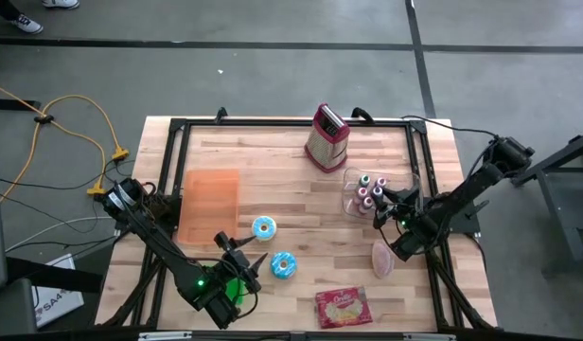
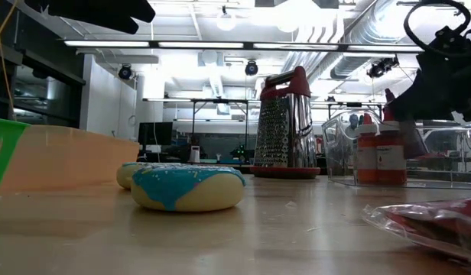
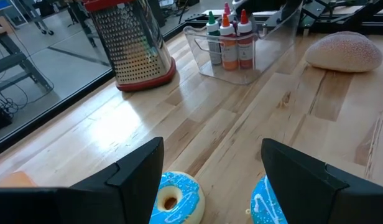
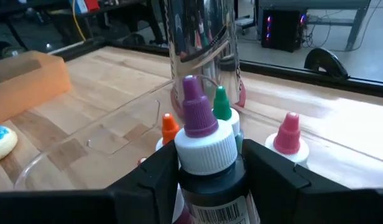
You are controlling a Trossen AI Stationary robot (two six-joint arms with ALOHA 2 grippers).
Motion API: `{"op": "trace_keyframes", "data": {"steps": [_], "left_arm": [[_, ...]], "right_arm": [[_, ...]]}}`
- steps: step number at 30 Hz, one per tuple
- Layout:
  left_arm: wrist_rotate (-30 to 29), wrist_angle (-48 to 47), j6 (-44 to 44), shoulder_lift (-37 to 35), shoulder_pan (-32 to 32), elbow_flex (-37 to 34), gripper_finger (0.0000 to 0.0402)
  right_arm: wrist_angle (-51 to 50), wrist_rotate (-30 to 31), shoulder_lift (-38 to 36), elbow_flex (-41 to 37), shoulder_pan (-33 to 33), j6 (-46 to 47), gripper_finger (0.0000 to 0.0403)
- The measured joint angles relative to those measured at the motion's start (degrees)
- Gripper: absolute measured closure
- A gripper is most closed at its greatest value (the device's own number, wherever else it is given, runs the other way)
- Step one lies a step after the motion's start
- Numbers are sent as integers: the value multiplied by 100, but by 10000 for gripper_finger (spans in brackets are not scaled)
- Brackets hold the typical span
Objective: Pick & Place Food Item
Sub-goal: Put the violet food coloring into the transparent bin, then put the popcorn bag into the orange bin
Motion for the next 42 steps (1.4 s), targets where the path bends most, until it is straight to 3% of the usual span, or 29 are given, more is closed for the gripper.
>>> {"op": "trace_keyframes", "data": {"steps": [10,20,32,42], "left_arm": [[0,9,57,0,1,0,140],[0,9,49,0,1,0,140],[0,16,42,0,-1,0,140],[0,33,42,0,1,0,140]], "right_arm": [[-1,-26,491,2,0,569,243],[-3,-85,495,2,0,570,240],[-5,-95,495,2,0,572,198],[-3,-82,495,2,0,587,203]]}}
